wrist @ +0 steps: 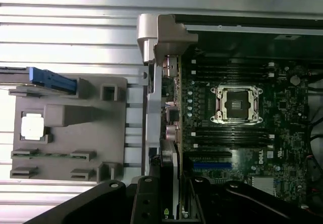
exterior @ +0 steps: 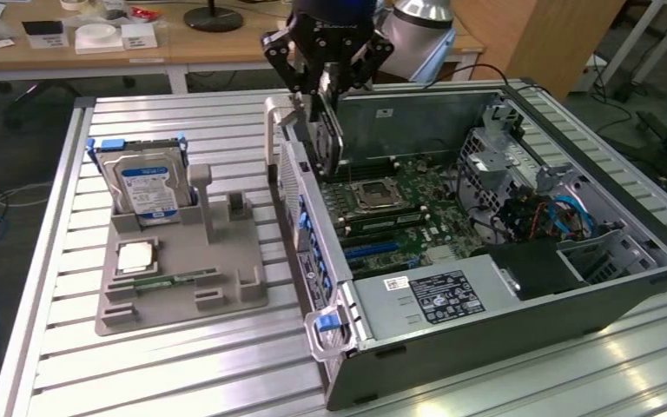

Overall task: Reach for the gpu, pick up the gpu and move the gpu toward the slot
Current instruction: 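Reach for the gpu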

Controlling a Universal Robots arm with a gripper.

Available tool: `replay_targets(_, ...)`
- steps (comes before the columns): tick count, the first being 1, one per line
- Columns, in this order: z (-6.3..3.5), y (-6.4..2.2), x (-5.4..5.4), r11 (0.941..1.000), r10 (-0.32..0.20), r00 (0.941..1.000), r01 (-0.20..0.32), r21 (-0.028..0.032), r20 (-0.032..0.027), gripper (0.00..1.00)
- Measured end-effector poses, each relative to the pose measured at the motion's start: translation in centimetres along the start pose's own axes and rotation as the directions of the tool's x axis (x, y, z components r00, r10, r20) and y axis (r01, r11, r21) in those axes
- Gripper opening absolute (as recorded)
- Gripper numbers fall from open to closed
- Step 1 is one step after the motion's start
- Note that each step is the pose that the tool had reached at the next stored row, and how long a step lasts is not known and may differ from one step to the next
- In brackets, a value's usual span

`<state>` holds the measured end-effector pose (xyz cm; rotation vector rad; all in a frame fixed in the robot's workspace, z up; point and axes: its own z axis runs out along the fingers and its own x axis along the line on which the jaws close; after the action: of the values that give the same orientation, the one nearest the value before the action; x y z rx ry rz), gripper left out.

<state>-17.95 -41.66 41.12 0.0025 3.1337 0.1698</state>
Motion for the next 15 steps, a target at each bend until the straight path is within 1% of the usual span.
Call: replay_targets(15, 0.02, 0.01, -6.6, 1.0, 0.0, 1.0, 0.0, 0.0, 0.0, 0.27)
